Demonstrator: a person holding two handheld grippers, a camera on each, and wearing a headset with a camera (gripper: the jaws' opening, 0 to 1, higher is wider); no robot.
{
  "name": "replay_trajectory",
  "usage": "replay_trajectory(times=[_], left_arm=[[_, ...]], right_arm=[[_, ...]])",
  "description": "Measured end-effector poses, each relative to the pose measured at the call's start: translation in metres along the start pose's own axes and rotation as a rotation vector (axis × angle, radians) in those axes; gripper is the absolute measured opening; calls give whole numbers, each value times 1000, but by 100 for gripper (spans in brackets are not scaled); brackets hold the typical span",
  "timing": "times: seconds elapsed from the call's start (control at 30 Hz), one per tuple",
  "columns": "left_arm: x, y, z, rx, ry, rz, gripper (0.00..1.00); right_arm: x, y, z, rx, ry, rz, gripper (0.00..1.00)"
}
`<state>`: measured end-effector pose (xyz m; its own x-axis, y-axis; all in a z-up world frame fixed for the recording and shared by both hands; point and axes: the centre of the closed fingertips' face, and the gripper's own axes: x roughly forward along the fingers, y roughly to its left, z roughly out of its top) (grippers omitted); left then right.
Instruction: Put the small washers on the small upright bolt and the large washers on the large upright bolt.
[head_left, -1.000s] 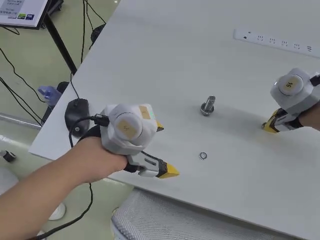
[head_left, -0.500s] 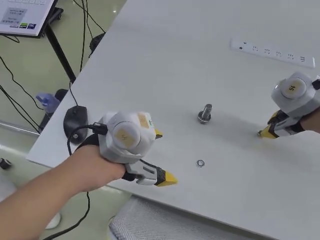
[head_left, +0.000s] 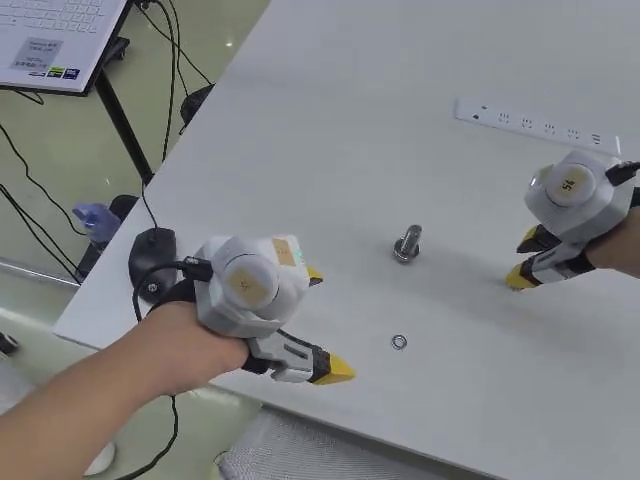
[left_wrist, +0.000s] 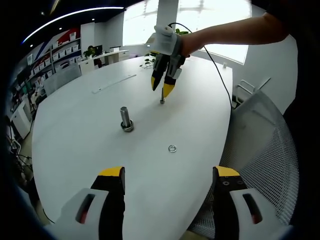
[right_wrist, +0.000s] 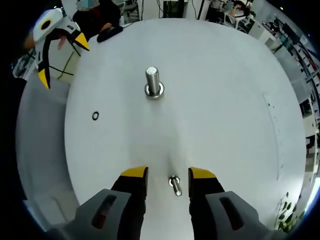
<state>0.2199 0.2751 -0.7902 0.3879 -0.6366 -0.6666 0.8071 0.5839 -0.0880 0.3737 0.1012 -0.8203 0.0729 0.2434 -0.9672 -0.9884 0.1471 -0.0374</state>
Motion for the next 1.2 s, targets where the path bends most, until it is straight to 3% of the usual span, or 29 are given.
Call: replay_trajectory(times=[0.53, 0.8, 1.2], left_arm=[[-1, -1, 0, -4, -21, 5, 79], [-3, -1, -1, -4, -24, 19, 82], [-8, 1, -4, -6, -34, 45, 84]], right_arm=[[-4, 41, 40, -92, -44, 25, 35], [-5, 65, 61, -128, -102, 40, 38], [5, 102, 71, -206, -107, 77, 38]])
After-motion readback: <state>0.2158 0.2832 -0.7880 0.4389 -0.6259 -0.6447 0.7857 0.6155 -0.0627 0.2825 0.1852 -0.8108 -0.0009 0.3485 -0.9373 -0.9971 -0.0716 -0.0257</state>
